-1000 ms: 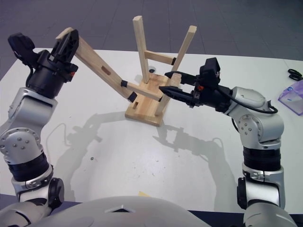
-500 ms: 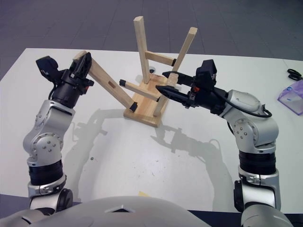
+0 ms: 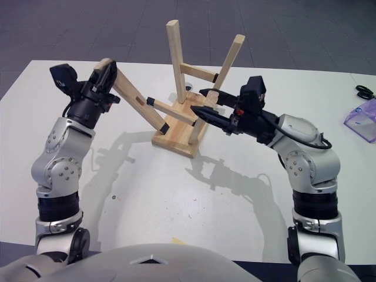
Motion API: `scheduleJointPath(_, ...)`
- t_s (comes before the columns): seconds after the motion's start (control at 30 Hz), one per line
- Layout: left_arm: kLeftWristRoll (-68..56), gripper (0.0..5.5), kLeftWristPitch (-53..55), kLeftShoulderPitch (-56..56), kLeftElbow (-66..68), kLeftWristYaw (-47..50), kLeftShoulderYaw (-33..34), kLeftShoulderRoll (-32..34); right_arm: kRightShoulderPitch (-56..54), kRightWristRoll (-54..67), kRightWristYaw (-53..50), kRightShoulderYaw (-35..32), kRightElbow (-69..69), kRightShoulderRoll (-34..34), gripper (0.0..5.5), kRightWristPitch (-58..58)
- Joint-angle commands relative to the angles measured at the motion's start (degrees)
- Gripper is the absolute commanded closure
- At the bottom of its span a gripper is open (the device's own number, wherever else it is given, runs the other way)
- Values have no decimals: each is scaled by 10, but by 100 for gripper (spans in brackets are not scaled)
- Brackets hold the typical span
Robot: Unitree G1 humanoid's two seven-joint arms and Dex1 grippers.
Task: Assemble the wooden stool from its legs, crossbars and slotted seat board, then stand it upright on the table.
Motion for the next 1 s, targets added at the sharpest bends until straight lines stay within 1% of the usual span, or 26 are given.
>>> scheduleJointPath(0.03, 44, 447, 37, 18, 3, 10, -29, 3, 16, -3, 1, 15, -4, 4, 323, 10)
scheduleJointPath(0.13, 59, 447, 32, 30, 8, 15, -40, -12, 15, 1, -8, 27, -14, 4, 324, 26)
scheduleJointPath(0.2, 61, 447, 31, 32, 9, 17, -38, -18, 18, -44, 3, 60, -22, -18, 324, 10)
scheduleJointPath(0.3, 69, 447, 33, 33, 11, 12, -37, -19, 13, -120, -14, 111, -12, -41, 336, 3)
scheduleJointPath(0.4, 75, 447, 33, 33, 12, 6, -39, -20, 4, -143, -26, 141, -14, -42, 343, 14)
scheduleJointPath(0.57, 84, 447, 36, 31, 10, 1, -41, -25, -5, -162, -38, 159, 3, -50, 343, 6)
scheduleJointPath(0.83, 90, 447, 42, 40, 1, -13, -42, -18, -5, -172, -71, 163, 20, -59, 343, 21)
scheduleJointPath(1.0, 84, 447, 49, 39, -6, -20, -41, -19, -8, -184, -76, 184, 19, -58, 343, 14)
